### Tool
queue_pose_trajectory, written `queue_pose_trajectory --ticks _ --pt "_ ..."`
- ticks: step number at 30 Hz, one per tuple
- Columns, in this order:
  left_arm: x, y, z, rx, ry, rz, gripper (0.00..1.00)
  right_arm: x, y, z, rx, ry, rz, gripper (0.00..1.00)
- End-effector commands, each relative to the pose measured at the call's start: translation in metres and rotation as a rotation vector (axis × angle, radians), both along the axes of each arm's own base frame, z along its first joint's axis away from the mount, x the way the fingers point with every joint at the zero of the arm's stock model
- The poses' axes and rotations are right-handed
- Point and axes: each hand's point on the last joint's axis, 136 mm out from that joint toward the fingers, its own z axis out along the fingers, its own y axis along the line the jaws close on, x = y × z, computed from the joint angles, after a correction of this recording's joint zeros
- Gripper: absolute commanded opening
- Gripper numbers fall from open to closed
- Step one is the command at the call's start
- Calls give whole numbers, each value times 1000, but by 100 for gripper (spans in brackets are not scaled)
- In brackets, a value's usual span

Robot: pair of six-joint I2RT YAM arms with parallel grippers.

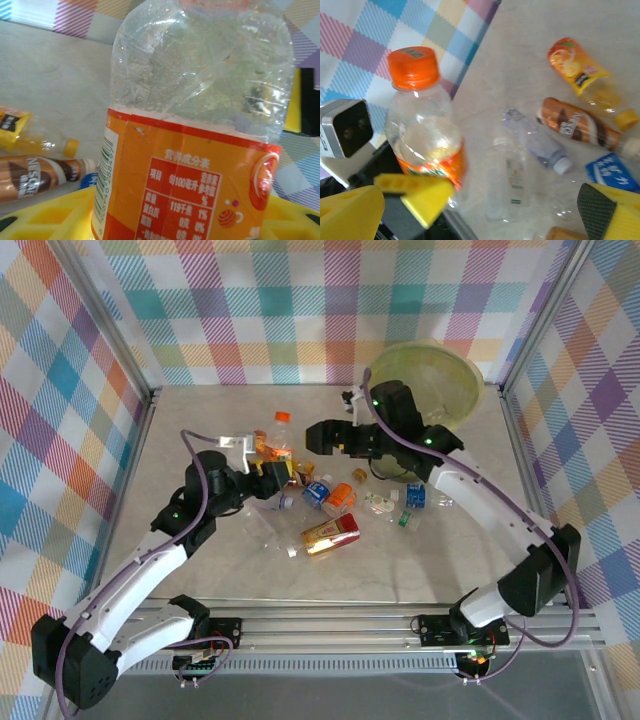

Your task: Put the plastic bottles in the bin

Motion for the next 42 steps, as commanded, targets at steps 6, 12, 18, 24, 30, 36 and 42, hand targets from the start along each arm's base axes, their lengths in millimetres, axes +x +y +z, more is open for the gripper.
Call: queue_pose_trajectory --ticks 6,12,18,24,30,36,42 --pt "-3 -33 40 -30 -131 -100 49 1 38 21 137 11 104 94" --pt "-2 -43 41 -29 -136 -114 49 -1 53 15 170 50 152 87" --pt "-1 -48 42 -35 -139 -115 51 -1 55 8 168 73 155 70" --pt "-4 -46 42 -23 -140 -118 64 2 49 8 144 44 117 56" --pt "-13 -40 48 -10 -168 -126 100 9 37 15 111 -5 58 46" --pt "-20 -29 52 5 -195 -102 100 27 6 40 99 -78 -29 45" --pt "-15 -14 51 23 -196 -13 100 62 -54 83 104 -182 -192 43"
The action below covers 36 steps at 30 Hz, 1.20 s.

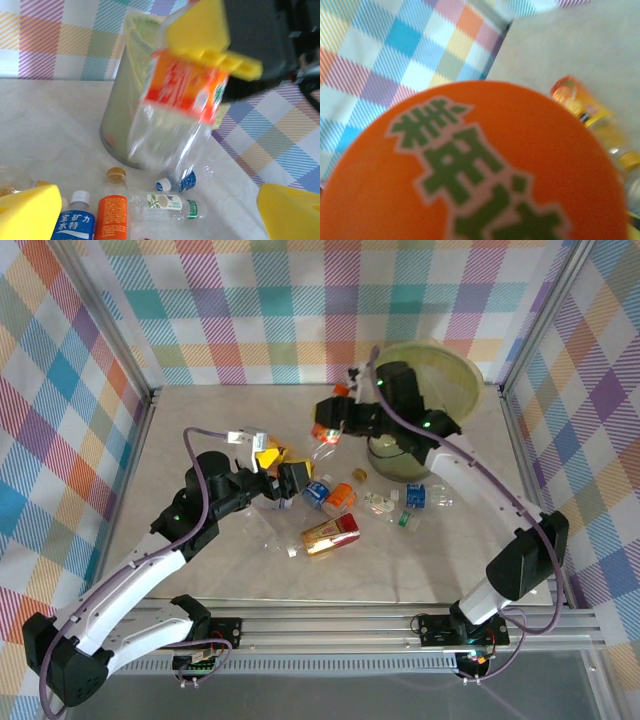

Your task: Put the plastic bottles in the bin

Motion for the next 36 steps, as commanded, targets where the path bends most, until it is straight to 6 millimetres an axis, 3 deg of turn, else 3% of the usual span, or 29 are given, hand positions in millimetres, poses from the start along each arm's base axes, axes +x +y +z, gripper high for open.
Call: queue_pose_trajectory --ticks 1,6,10,15,23,36 --pt "3 8 1 18 -14 54 100 15 -44 57 19 -150 -112 43" --pt "8 10 -4 22 5 83 100 53 -99 76 -20 -211 -293 42" --pt "11 13 -8 29 20 105 100 87 -142 66 -78 -180 -436 42" --pt "13 18 -10 37 27 139 100 120 -175 42 -117 -105 -526 42" --pt "17 22 -16 49 42 172 100 155 -182 -15 -206 34 -531 43" --pt "21 22 -22 55 67 185 100 177 -168 -93 -231 210 -471 52"
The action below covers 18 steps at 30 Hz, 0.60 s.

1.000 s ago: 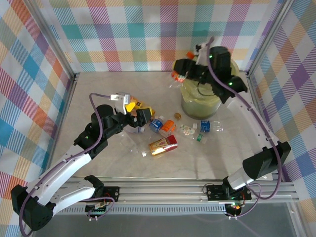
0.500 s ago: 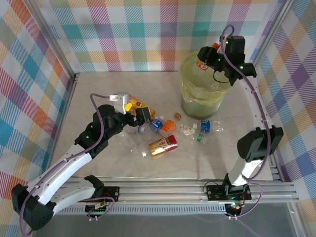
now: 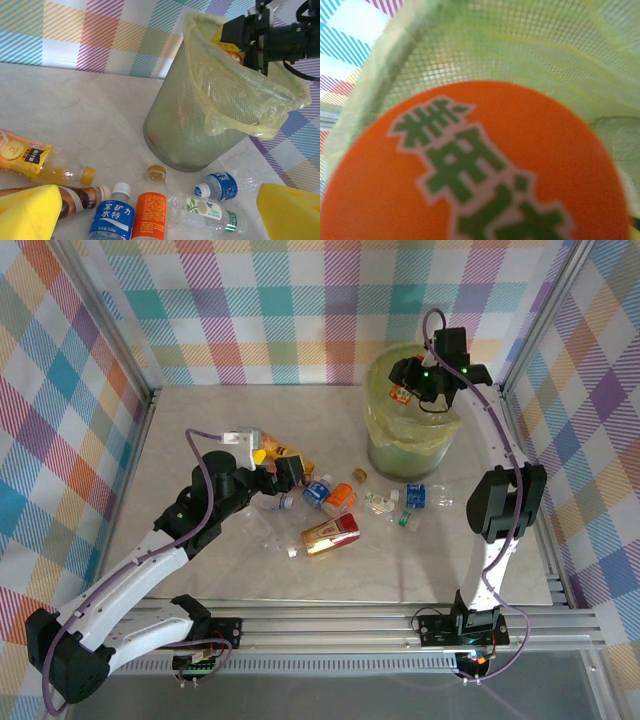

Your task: Put the plastic bottles in the bin

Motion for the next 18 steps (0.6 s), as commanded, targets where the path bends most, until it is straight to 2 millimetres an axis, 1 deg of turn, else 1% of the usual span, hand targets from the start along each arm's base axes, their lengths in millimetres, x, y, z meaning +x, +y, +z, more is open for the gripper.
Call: queue_pose_trajectory --ticks 1,6,9,14,18 --pt "0 -1 2 -2 3 7 100 4 9 -3 27 12 33 53" --pt "1 0 -1 1 9 14 100 6 10 -16 28 42 38 64" --pt "3 -2 -2 0 13 13 100 5 10 -16 18 45 42 69" --pt "6 -3 -5 7 23 16 100 2 5 -3 -20 24 41 78" --pt "7 -2 -6 14 29 26 100 -2 -1 12 -52 0 34 84"
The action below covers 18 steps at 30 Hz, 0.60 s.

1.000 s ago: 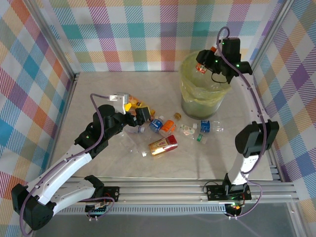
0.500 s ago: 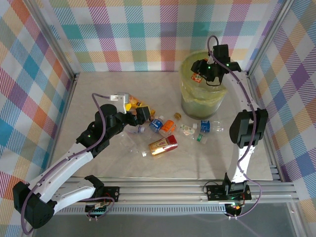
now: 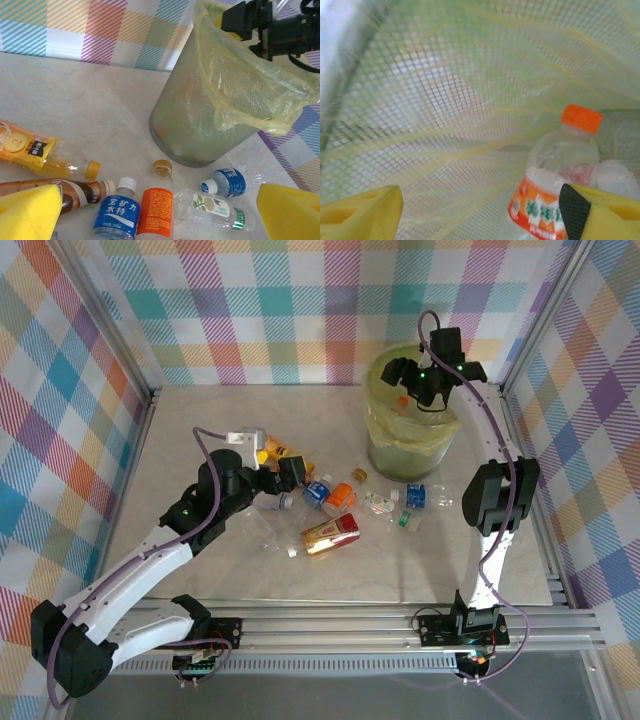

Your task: Put the plastic bottles in the bin

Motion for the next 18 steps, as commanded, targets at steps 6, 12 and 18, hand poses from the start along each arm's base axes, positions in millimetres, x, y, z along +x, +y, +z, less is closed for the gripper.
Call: queue_pose_trajectory --ticks 6,12,18 --pt "1 7 4 4 8 48 100 -29 -15 53 -96 -77 6 100" --pt "3 11 2 9 14 74 100 -69 -28 92 -160 -127 12 100" --pt "6 22 -5 9 38 146 100 -124 -40 112 -205 -163 2 100"
